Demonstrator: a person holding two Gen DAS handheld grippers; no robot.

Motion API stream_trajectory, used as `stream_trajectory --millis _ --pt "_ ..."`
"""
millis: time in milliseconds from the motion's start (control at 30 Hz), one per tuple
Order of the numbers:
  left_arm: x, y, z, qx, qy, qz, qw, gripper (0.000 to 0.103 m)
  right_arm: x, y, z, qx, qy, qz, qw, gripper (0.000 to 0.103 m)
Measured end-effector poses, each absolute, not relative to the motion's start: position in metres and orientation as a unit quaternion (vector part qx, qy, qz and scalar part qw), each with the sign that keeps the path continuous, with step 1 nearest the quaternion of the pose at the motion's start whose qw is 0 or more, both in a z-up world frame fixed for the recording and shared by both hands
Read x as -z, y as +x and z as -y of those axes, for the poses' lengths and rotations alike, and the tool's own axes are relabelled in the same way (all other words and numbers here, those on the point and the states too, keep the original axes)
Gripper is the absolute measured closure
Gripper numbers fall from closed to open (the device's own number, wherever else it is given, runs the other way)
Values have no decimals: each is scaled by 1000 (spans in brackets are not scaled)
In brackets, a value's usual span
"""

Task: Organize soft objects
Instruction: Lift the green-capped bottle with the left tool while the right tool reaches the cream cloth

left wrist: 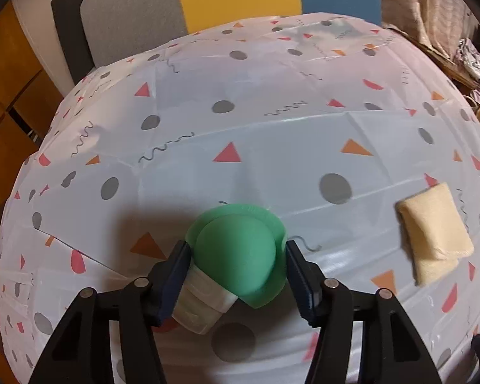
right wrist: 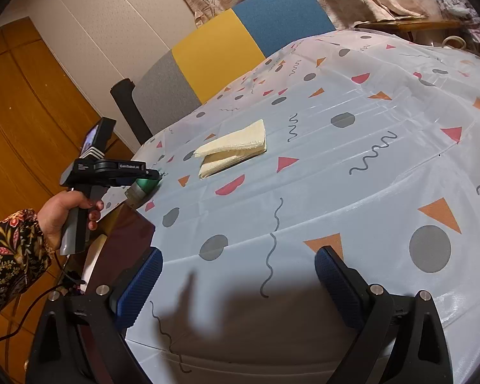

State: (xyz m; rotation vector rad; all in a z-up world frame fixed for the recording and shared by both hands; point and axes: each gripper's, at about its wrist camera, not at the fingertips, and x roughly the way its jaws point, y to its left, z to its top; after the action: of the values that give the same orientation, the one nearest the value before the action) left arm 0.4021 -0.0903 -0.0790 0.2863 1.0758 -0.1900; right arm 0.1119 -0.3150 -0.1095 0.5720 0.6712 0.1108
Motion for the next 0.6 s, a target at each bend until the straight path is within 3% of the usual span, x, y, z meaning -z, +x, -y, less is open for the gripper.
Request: stream_trajectory --millis 600 --pt "27 330 59 160 12 -432 887 49 107 117 309 -40 254 -343 903 5"
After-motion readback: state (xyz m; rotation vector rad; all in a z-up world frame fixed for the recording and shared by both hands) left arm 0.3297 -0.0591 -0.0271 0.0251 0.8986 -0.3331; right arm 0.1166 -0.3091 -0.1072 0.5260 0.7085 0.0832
